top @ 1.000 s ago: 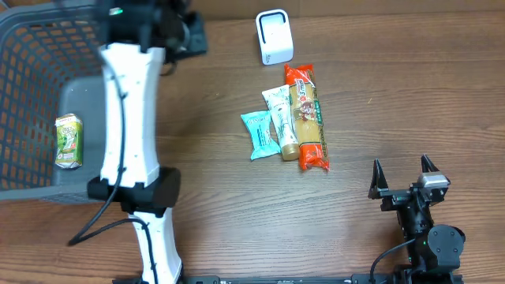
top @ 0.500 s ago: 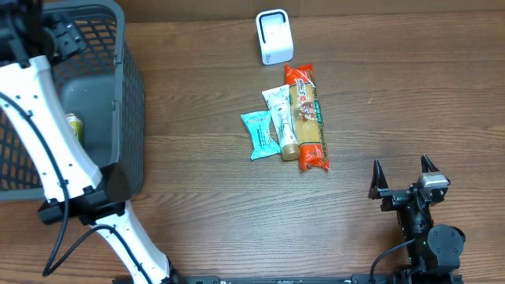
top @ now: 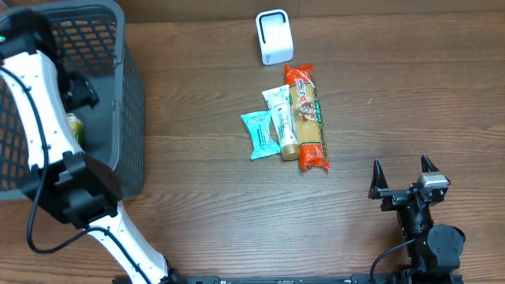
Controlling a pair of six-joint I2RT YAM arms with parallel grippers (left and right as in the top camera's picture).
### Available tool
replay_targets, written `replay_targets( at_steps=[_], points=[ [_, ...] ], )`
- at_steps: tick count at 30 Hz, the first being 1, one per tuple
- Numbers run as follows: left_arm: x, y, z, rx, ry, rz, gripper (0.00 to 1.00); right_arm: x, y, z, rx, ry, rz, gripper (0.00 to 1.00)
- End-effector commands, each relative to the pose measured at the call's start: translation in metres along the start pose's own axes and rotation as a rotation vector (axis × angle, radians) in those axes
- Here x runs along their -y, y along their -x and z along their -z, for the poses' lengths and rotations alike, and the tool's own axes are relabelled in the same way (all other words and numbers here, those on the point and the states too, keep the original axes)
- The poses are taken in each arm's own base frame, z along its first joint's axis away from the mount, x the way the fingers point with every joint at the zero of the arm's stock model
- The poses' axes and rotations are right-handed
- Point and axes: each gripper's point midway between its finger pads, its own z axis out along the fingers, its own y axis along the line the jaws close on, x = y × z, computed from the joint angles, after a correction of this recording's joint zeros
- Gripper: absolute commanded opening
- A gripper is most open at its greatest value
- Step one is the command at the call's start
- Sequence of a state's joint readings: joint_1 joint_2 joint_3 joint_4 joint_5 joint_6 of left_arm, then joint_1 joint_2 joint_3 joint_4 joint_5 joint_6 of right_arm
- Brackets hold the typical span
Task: Scan the item barcode
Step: 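Move the left gripper back into the basket toward the drink pouch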
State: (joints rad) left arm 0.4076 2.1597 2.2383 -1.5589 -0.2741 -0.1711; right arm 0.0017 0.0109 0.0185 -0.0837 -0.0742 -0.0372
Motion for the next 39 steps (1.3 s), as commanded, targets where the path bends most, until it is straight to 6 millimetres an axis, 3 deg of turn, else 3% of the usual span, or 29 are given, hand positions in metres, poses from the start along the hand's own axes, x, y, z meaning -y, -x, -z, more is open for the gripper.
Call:
replay_targets(
  at_steps=[1, 9, 14, 19, 26, 28, 31, 33, 36, 39],
  points=[
    [-0.01, -0.011, -0.034, -0.057, 0.1, -0.038, 0.8, -0.002, -0.002, 0.0, 0.002, 0.009, 0.013, 1.0],
    [-0.02, -0.008, -0.078, -0.032, 0.21, -0.032, 0.77, -0.002, -0.002, 0.0, 0.002, 0.009, 0.013, 1.0],
    [-0.023, -0.01, -0.105, -0.029, 0.213, -0.064, 0.65, -0.002, -0.002, 0.0, 0.002, 0.009, 0.013, 1.0],
    [-0.032, -0.012, -0.12, -0.034, 0.204, -0.037, 0.63, -0.002, -0.002, 0.0, 0.002, 0.009, 0.013, 1.0],
    [-0.017, -0.016, -0.142, -0.03, 0.123, -0.11, 0.58, -0.002, -0.002, 0.0, 0.002, 0.009, 0.013, 1.0],
    [-0.016, -0.016, -0.145, -0.025, 0.121, -0.107, 0.47, -0.002, -0.002, 0.0, 0.002, 0.009, 0.013, 1.0],
    [-0.014, -0.016, -0.145, -0.022, 0.109, -0.103, 0.16, -0.002, -0.002, 0.0, 0.002, 0.009, 0.013, 1.0],
    [-0.014, -0.016, -0.145, -0.026, 0.111, -0.104, 0.04, -0.002, -0.002, 0.0, 0.002, 0.009, 0.013, 1.0],
    [-0.014, -0.019, -0.14, -0.03, 0.108, -0.098, 0.04, -0.002, -0.002, 0.0, 0.002, 0.009, 0.013, 1.0],
    [-0.019, -0.013, -0.122, -0.012, 0.108, -0.029, 0.04, -0.002, -0.002, 0.0, 0.002, 0.009, 0.013, 1.0]
  ],
)
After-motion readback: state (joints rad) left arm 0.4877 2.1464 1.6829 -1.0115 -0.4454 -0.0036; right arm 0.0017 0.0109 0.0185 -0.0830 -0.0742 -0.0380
